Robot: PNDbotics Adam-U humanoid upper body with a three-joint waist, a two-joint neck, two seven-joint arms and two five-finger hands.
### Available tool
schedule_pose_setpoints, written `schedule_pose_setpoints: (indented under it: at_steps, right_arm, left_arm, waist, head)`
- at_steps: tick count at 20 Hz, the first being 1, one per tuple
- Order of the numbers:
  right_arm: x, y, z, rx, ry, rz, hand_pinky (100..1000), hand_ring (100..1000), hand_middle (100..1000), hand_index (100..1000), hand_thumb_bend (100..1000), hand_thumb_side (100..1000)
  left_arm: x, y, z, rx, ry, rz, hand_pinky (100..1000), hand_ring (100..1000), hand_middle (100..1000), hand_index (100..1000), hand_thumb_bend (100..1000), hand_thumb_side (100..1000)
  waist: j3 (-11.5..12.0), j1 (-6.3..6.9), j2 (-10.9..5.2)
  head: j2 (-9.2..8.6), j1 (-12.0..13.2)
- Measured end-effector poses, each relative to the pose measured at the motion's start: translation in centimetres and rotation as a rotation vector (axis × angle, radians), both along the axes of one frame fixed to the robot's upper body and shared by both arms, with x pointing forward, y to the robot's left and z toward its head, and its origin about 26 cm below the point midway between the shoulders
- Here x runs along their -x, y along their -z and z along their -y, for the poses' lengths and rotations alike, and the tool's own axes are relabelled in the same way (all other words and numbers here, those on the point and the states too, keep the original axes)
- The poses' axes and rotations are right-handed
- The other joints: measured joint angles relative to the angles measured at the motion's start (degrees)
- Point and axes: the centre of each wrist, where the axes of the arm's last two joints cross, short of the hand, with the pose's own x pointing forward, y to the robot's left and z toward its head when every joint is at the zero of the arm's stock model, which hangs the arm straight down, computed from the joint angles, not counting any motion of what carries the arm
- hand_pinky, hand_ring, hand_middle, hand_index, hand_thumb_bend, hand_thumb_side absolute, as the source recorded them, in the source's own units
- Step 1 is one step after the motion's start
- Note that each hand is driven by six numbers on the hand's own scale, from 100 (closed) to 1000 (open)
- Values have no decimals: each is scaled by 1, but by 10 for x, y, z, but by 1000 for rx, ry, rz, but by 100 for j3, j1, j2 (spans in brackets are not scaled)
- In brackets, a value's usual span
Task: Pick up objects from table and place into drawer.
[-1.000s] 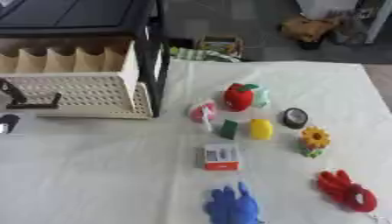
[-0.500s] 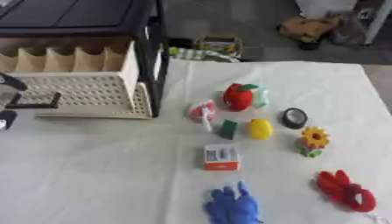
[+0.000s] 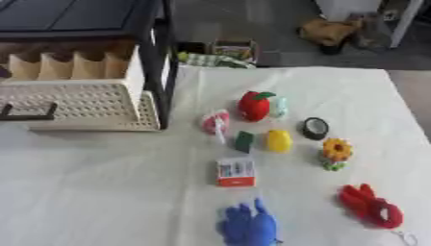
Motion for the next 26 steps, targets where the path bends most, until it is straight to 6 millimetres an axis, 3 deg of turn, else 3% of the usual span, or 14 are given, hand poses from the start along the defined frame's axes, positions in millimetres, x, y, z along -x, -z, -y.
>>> schedule_pose_setpoints:
  at_steps: [7,10,12,16,23,25,26]
  right_arm:
    - [0,1,1,-5,8,1,820,870,867,876,100,1000]
    - [1,0,1,-6,10,3,820,871,868,876,100,1000]
    - [1,0,2,-6,13,2,821,871,868,876,113,1000]
    - [1,0,2,-6,31,-26,822,871,862,870,217,1000]
    - [1,-16,-4,83,52,-152,837,880,845,867,407,991]
    - [1,-21,-7,125,47,-205,848,885,839,887,422,918]
    - [1,-24,-9,146,41,-238,856,891,836,903,439,848]
  left_arm:
    - [6,-12,-6,89,42,106,100,100,100,898,105,408]
    - [7,-14,-7,130,38,140,100,100,100,820,105,408]
    - [8,-15,-9,183,37,189,100,100,100,815,100,346]
    - [7,-14,-10,363,54,376,100,100,100,863,100,253]
    - [-1,6,-11,667,54,671,100,100,100,876,100,256]
    - [-3,12,-10,721,52,714,100,100,100,868,100,261]
    - [-4,14,-9,743,54,728,100,100,100,865,100,223]
  waist:
    - [29,-6,-24]
    - [29,-14,-54]
    - [27,-18,-61]
    - [-10,-39,-93]
    - [-47,-44,-152]
    - [-53,-44,-173]
    - [-56,-44,-185]
  head:
    - [0,-97]
    - [0,-124]
    - [4,-180]
    - [103,-287]
    - [230,-308]
    - [297,-305]
    - [329,-300]
